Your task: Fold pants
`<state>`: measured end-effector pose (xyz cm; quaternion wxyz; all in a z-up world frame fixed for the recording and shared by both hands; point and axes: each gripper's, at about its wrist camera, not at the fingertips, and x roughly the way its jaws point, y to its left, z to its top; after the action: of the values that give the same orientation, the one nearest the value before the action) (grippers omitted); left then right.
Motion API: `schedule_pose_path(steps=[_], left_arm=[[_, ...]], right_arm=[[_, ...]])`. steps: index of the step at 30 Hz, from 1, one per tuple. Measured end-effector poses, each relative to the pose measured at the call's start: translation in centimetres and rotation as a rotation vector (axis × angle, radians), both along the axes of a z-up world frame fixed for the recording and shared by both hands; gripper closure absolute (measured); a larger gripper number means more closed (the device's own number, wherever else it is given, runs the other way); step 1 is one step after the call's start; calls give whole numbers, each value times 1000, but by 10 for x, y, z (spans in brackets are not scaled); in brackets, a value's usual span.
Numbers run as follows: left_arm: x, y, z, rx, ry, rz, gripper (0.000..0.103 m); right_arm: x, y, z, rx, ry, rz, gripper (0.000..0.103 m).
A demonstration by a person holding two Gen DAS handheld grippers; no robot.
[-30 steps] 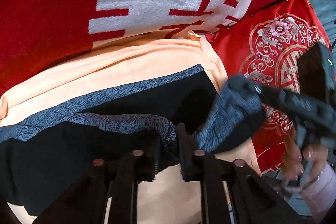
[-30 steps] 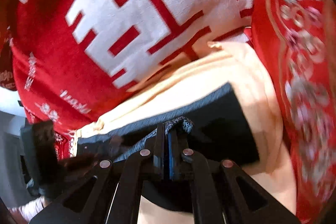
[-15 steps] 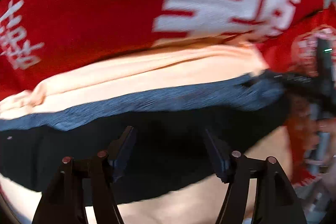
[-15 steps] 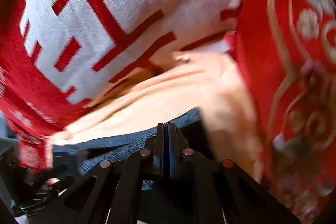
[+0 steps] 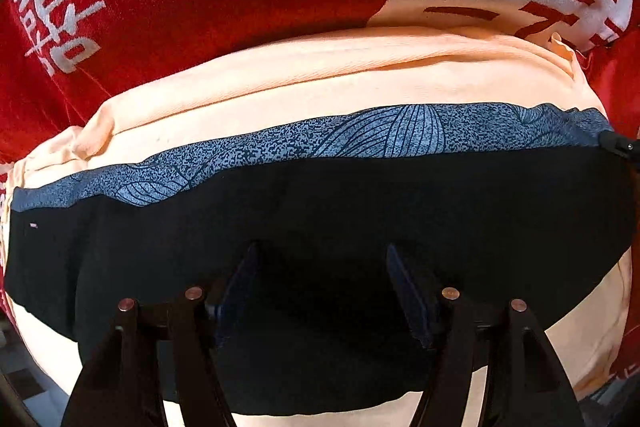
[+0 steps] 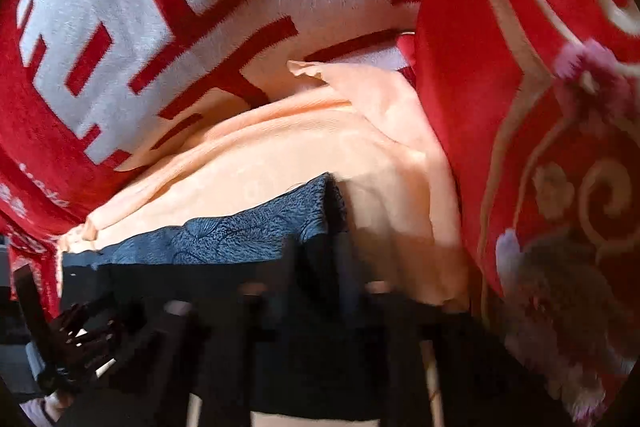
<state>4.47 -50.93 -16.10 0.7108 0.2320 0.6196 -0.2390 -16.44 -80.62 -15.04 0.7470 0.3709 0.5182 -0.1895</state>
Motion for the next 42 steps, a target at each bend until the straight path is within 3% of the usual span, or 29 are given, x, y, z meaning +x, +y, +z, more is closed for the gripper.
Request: schedule_pose_path(steps=[3,5,7,9,13,16,19,24,27,28,32,36,38,39,42], left_arm=[[3,3,11,-22,-23,22,35],[6,4,13,-21,-52,26,35],[10,4,3,21,-31,41,35],[14,8,5,12,-21,67,35],[19,12,18,4,-107,51,35],[26,18,10,29,-101,70,35],[20,27,-4,76,-121,47,35],[6,54,0,98,-128,11,35],[3,69,4,102,-109,40,35],[2,69,0,99,-103,52,35],[5,75,-1,86,-84,96,35],[6,73,-2,99,-102,79,35],[5,72,-2,104,-112,71,35],[5,72,-2,105,-109,73,35],[2,72,2,103,-98,83,35]], right_arm=[[3,-1,15,-77,-46,-8,96],[8,-5,1,-77,29,-19,94],[5,-6,-10,-65,102,-42,82],[-5,-2,4,-98,69,-68,81],[-25,23,38,-166,-9,-54,80],[-26,47,32,-157,6,23,80],[-30,58,-3,-133,117,47,82],[-64,73,5,-87,59,-37,80],[-90,83,7,0,26,-94,61],[-97,86,6,22,31,-112,60],[-110,80,-3,56,17,-193,60],[-110,63,-4,67,-27,-272,60],[-101,57,-5,81,-3,-279,83],[-102,57,-1,79,-4,-272,89],[-96,63,5,-12,15,-212,90]])
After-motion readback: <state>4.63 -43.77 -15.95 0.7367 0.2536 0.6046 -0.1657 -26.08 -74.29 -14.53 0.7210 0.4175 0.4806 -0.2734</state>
